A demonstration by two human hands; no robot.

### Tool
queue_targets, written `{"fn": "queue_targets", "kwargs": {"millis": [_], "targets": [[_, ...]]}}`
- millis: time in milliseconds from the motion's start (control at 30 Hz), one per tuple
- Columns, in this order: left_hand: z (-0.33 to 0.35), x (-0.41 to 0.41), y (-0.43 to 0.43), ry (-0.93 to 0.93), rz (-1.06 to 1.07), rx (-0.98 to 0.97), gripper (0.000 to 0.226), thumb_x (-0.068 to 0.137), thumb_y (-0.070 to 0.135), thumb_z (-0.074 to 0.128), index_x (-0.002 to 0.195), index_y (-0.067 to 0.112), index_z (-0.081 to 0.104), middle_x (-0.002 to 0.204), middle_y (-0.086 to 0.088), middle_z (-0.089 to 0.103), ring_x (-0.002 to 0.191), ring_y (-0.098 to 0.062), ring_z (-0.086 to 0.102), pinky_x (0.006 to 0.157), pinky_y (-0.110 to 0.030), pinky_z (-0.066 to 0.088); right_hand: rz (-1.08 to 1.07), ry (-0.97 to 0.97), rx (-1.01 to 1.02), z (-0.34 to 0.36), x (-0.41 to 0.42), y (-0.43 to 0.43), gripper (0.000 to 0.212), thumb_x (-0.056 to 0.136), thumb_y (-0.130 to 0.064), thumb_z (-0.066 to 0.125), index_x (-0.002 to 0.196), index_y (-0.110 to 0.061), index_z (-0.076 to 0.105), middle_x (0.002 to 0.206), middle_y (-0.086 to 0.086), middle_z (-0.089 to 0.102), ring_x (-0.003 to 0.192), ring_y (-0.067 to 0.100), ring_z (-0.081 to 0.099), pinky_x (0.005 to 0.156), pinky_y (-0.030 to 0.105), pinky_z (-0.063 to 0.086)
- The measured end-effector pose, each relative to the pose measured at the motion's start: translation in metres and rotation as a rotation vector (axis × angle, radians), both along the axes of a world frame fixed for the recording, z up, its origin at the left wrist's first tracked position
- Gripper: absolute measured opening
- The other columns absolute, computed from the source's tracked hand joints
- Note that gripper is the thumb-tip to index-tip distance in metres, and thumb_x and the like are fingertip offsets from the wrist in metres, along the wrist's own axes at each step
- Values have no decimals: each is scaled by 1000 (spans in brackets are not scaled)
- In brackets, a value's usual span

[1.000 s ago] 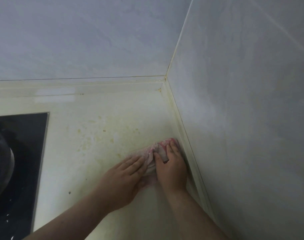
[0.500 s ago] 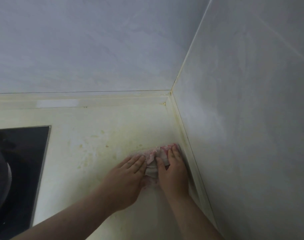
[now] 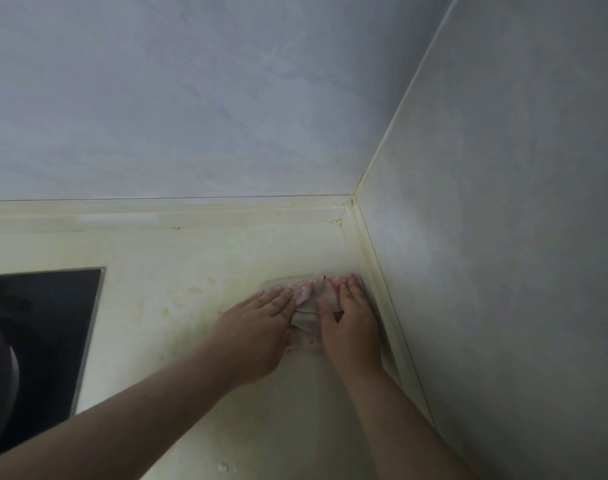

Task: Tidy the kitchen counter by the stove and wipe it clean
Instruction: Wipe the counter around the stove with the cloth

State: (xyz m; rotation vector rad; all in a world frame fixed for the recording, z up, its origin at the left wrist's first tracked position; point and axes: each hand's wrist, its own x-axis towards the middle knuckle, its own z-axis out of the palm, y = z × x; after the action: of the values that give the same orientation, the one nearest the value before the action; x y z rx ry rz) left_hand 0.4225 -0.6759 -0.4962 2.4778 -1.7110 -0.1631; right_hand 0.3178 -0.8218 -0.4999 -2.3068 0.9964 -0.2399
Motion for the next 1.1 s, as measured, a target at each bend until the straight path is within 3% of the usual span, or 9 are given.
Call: {"fn": "queue_targets", "kwargs": {"millis": [400, 500, 600, 767, 900, 1000, 1100], "targets": [[3, 44, -22, 19, 64, 54, 56, 84, 39, 36, 125, 13, 65, 129, -3, 64, 118, -19, 62, 95, -34, 50, 35, 5, -5, -1, 51, -27, 58, 100, -36, 48, 149, -6, 36, 160, 5, 24, 149, 12, 16, 118, 19, 9], [4, 55, -30, 48, 88, 29, 72, 86, 43, 14, 143, 14, 46, 150, -3, 43, 138, -19, 41, 113, -33, 30, 38, 9, -5, -2, 65, -33, 59, 100, -36, 48, 149, -6, 35, 161, 4, 23, 149, 12, 16, 117, 18, 8], [7, 66, -37, 95, 99, 19, 83, 80, 47, -1, 151, 18, 30, 158, 1, 26, 147, -17, 24, 118, -30, 17, 42, 10, -7, -2, 78, -40, 59, 99, -35, 50, 149, -6, 35, 161, 5, 23, 149, 12, 17, 115, 16, 8], [4, 82, -47, 72, 145, 0, 73, 87, 44, 4, 151, 20, 30, 159, 3, 24, 148, -15, 21, 118, -28, 16, 59, -8, -24, -2, 98, -51, 57, 99, -31, 52, 146, -3, 38, 160, 8, 26, 148, 15, 19, 115, 17, 8], [2, 89, -54, 80, 149, 7, 56, 101, 37, 29, 153, 19, 23, 162, 3, 16, 149, -14, 13, 119, -26, 10, 75, -13, -29, -1, 108, -59, 54, 98, -30, 53, 144, -2, 43, 158, 7, 29, 147, 16, 22, 115, 19, 12], [3, 91, -58, 88, 184, 16, 53, 99, 34, 36, 150, 16, 34, 158, 1, 29, 147, -17, 24, 117, -29, 20, 98, -5, -40, -2, 110, -64, 49, 99, -28, 51, 141, -3, 47, 156, 6, 34, 146, 15, 24, 112, 15, 10], [5, 92, -57, 40, 182, -17, 45, 89, 33, 45, 127, 17, 63, 130, 1, 64, 123, -20, 58, 96, -32, 49, 110, -8, -38, -3, 111, -65, 44, 101, -23, 45, 141, -5, 49, 155, 7, 36, 145, 15, 25, 112, 13, 7]]}}
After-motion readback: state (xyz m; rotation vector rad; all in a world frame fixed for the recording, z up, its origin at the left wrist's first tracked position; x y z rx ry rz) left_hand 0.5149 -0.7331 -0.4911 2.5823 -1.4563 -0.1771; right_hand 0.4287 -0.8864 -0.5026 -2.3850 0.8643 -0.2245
